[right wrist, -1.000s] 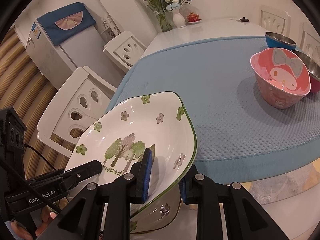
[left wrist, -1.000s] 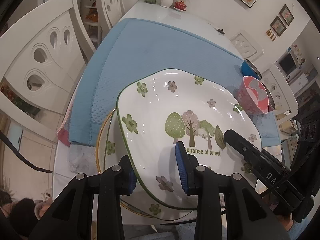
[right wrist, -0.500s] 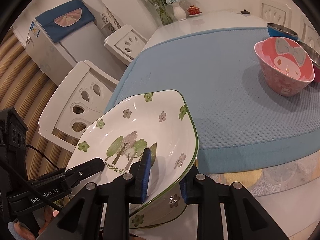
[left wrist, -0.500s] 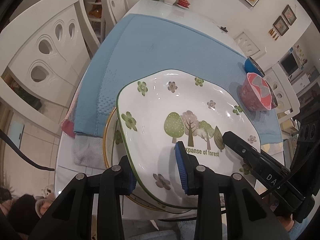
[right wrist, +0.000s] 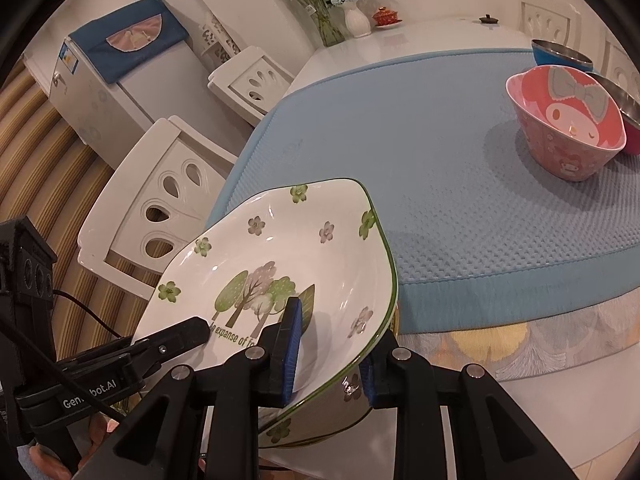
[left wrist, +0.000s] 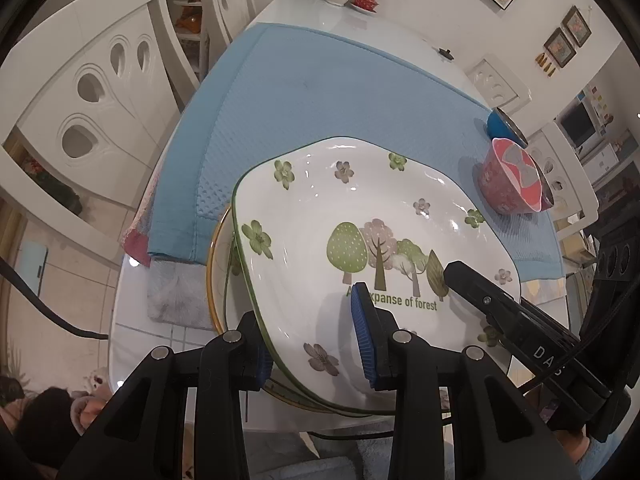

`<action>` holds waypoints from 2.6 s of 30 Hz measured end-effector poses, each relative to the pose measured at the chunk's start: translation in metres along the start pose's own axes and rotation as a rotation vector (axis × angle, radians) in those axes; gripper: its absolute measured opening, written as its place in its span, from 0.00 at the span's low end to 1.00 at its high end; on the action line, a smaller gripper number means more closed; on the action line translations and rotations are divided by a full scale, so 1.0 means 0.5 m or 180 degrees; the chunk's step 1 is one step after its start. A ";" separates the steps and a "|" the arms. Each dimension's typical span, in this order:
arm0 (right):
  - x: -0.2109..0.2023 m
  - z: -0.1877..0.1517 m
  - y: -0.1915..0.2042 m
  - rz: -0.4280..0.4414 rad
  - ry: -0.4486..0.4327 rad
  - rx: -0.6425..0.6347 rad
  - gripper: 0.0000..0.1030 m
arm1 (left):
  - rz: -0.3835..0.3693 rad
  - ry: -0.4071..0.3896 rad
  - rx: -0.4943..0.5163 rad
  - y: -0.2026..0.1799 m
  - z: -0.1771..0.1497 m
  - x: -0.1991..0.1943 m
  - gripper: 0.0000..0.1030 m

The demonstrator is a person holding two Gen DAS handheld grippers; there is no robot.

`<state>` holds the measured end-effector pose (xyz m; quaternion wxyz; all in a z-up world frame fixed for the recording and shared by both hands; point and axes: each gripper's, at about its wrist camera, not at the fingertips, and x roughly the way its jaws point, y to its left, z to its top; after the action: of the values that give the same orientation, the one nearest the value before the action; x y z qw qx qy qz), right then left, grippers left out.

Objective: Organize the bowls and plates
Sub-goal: 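Lower the tree plate with both grippers onto the stacked plates, then align the tree plate with both grippers and press it onto the stack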

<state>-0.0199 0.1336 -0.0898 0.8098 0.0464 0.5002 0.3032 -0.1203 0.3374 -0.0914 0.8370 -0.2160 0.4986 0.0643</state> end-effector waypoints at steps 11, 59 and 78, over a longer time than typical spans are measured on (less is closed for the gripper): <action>0.001 -0.012 -0.010 0.0058 0.0078 0.0032 0.24 | 0.0008 0.0023 0.0006 -0.004 -0.006 0.007 0.31; 0.043 -0.026 0.020 -0.0193 0.0450 -0.0025 0.35 | -0.0117 0.0366 0.0101 0.022 -0.009 0.026 0.37; 0.033 -0.031 0.037 -0.0295 0.0638 -0.0184 0.43 | -0.0044 0.0419 0.0166 0.008 -0.011 0.031 0.39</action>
<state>-0.0361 0.1541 -0.1035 0.7698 -0.0307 0.5714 0.2828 -0.1183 0.3372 -0.1083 0.8081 -0.2013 0.5527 0.0312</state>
